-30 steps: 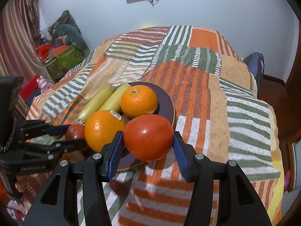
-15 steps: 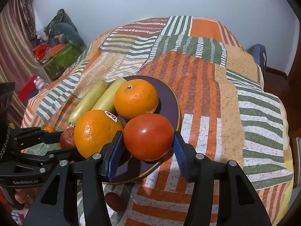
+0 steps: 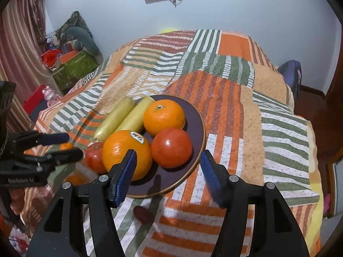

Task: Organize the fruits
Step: 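Open both tools to set the tomatoes on the plate, then lower the right tool to a tangerine while the left tool approaches another tangerine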

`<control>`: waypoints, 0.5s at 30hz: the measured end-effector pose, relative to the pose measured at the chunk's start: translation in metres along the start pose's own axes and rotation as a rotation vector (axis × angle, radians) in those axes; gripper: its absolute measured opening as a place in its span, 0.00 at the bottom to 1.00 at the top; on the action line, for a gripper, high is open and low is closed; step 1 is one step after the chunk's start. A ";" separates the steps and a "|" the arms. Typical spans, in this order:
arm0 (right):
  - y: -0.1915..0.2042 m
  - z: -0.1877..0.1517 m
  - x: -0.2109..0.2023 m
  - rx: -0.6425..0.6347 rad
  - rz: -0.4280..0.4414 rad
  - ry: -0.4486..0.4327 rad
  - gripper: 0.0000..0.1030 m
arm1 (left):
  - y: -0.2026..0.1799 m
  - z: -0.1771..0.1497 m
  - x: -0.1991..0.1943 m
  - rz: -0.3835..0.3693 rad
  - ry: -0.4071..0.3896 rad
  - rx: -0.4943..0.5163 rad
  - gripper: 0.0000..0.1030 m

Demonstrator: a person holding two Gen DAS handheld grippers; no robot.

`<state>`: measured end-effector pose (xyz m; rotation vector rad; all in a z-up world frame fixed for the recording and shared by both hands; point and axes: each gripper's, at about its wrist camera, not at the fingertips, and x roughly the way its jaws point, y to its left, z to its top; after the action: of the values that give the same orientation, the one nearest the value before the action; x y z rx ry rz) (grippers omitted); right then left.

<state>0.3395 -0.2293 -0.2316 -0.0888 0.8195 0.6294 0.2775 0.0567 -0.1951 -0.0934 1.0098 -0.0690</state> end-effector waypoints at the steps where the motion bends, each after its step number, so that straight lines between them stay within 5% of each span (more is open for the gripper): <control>1: 0.002 -0.002 -0.004 -0.003 -0.002 -0.008 0.56 | 0.002 -0.001 -0.004 0.007 -0.006 0.000 0.65; 15: 0.024 -0.029 -0.023 -0.014 0.042 0.001 0.59 | 0.039 -0.020 -0.047 0.085 -0.024 -0.059 0.65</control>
<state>0.2953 -0.2298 -0.2313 -0.0847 0.8197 0.6753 0.2364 0.0990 -0.1705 -0.1045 0.9912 0.0397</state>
